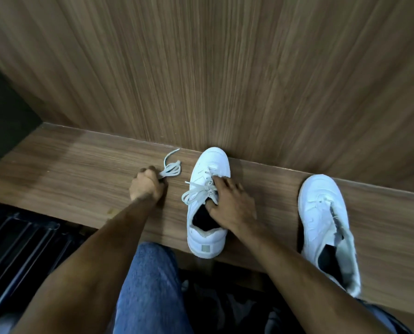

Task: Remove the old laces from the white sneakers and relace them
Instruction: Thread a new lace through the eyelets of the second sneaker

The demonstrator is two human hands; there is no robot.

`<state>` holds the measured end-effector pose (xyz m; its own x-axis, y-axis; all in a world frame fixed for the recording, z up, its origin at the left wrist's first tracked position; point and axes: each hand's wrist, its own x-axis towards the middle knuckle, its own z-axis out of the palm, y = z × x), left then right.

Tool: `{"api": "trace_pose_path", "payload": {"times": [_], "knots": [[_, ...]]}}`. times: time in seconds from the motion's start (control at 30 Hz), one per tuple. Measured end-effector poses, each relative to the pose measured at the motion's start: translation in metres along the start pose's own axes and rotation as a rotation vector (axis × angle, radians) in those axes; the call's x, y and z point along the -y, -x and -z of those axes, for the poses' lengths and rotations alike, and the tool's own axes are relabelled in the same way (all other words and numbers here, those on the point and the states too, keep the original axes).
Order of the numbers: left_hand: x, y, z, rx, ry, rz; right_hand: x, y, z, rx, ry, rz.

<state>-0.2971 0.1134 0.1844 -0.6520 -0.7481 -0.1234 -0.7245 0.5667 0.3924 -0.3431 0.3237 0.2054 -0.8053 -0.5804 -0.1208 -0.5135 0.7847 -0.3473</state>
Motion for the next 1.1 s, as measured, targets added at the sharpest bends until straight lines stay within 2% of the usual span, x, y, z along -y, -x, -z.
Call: {"api": "trace_pose_path", "payload": {"times": [0.07,0.13,0.17,0.23,0.3,0.37,0.43,0.53,0.63,0.8,0.97,1.1], "knots": [[-0.006,0.011,0.004,-0.01,0.165,0.064,-0.009,0.005,0.004,0.092,-0.197,0.028],[-0.019,0.025,0.012,-0.049,0.325,0.028,-0.018,0.017,0.016,0.208,-0.566,-0.004],[-0.028,0.032,0.016,-0.072,0.401,-0.019,-0.023,0.024,0.023,0.228,-0.671,-0.01],[-0.052,0.05,0.028,-0.114,0.486,-0.15,-0.042,0.037,0.035,0.142,-0.642,0.015],[-0.075,0.069,0.035,-0.094,0.5,-0.327,-0.068,0.048,0.044,0.039,-0.449,0.007],[-0.097,0.088,0.033,0.012,0.425,-0.517,-0.098,0.057,0.053,-0.024,-0.211,-0.033],[-0.111,0.105,0.022,0.103,0.207,-0.679,-0.122,0.068,0.06,-0.055,0.025,-0.093],[-0.12,0.126,-0.001,0.204,-0.397,-0.8,-0.144,0.084,0.065,-0.015,0.314,-0.235],[-0.112,0.135,-0.021,0.213,-0.795,-0.861,-0.15,0.09,0.066,-0.048,0.334,-0.33],[-0.104,0.13,-0.021,0.179,-0.825,-0.859,-0.161,0.092,0.056,-0.035,-0.047,-0.386],[-0.088,0.119,-0.011,0.146,-0.836,-0.854,-0.155,0.093,0.046,-0.049,-0.012,-0.367],[-0.075,0.11,-0.001,0.154,-0.793,-0.752,-0.132,0.091,0.04,-0.03,-0.021,-0.358]]}}
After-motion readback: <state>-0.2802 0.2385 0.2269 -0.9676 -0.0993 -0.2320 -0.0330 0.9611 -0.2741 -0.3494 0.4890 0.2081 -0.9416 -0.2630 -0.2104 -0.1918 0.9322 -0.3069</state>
